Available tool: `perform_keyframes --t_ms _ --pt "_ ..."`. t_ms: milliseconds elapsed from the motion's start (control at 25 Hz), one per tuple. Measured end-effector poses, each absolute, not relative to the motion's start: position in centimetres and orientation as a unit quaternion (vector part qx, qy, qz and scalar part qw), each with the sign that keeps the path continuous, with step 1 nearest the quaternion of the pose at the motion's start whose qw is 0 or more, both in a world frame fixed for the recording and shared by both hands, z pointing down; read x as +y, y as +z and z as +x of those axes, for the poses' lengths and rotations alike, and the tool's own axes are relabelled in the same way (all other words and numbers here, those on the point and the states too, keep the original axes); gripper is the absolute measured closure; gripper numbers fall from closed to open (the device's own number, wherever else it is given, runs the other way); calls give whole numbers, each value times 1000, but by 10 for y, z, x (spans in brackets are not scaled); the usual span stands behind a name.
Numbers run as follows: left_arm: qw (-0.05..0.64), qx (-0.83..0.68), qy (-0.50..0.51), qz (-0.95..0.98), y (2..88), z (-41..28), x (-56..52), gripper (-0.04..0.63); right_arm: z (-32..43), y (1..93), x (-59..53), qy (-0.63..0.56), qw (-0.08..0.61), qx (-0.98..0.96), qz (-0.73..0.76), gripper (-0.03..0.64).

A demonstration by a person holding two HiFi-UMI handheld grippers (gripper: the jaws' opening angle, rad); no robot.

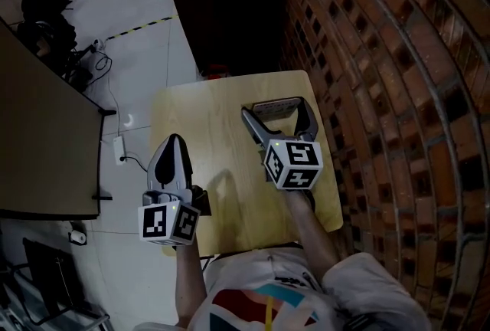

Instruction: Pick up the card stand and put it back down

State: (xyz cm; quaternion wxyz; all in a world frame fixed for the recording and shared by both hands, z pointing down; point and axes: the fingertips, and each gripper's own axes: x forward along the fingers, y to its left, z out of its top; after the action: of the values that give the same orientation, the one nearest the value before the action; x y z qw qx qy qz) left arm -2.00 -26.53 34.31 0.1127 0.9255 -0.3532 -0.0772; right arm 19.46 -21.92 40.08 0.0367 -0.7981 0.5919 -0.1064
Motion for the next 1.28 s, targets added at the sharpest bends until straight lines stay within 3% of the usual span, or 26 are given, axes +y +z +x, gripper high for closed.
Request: perform_keyframes --t_ms 320,1280 --pt "75 -330 -95 936 318 -15 -236 590 154 353 -154 -64 60 609 -788 41" --pt "63 -317 -110 940 302 -10 -210 591 147 334 -135 -45 74 613 -785 41"
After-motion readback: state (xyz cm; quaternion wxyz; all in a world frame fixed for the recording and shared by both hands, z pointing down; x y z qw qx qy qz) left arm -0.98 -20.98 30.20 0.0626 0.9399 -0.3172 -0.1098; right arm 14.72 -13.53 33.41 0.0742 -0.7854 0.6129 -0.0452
